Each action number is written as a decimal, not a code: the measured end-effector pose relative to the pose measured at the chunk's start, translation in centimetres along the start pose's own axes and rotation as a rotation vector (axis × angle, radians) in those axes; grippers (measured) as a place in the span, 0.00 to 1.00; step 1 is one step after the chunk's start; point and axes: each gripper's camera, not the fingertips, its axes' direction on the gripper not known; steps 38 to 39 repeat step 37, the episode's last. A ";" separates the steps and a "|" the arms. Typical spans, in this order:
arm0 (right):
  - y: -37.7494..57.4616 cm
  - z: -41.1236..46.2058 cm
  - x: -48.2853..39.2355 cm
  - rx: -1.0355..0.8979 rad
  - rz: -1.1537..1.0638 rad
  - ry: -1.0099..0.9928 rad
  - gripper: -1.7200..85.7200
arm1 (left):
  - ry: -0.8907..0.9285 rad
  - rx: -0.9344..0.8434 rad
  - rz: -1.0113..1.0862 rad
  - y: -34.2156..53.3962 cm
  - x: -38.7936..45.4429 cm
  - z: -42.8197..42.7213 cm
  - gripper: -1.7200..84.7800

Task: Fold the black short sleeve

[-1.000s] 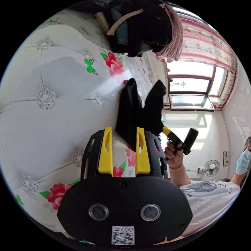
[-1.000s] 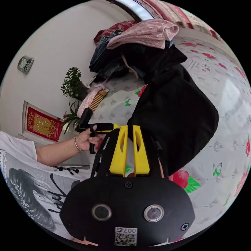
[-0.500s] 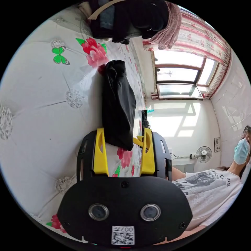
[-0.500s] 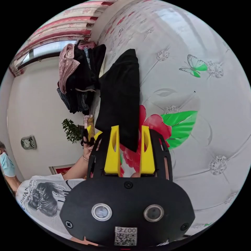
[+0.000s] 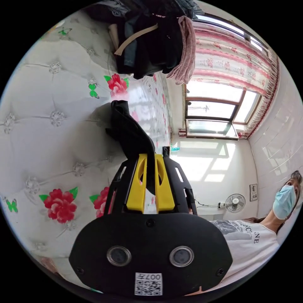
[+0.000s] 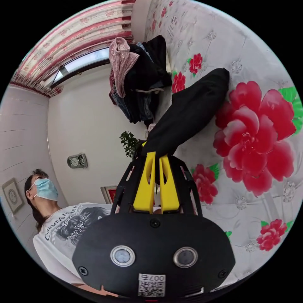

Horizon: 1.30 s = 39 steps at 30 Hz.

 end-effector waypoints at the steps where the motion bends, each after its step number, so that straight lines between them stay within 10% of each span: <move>1: 0.4 1.8 -1.1 -0.012 -0.006 -0.016 0.02 | 0.013 0.023 -0.009 0.6 0.6 -2.0 0.06; 16: -5.2 40.8 -31.6 -0.256 -0.548 -0.072 0.02 | -0.001 0.406 0.406 -7.5 18.7 -35.4 0.07; 22: 0.0 56.3 -27.7 -0.371 -0.547 0.149 0.03 | -0.626 0.532 0.233 1.5 11.7 -42.2 0.09; 30: 8.7 48.3 -7.8 -0.556 -0.664 0.938 0.03 | -0.821 0.395 -0.139 21.7 -7.8 -23.9 0.08; 39: 16.3 32.7 4.4 -0.602 -0.523 1.474 0.02 | -1.002 -0.121 0.418 16.1 -0.2 7.8 0.01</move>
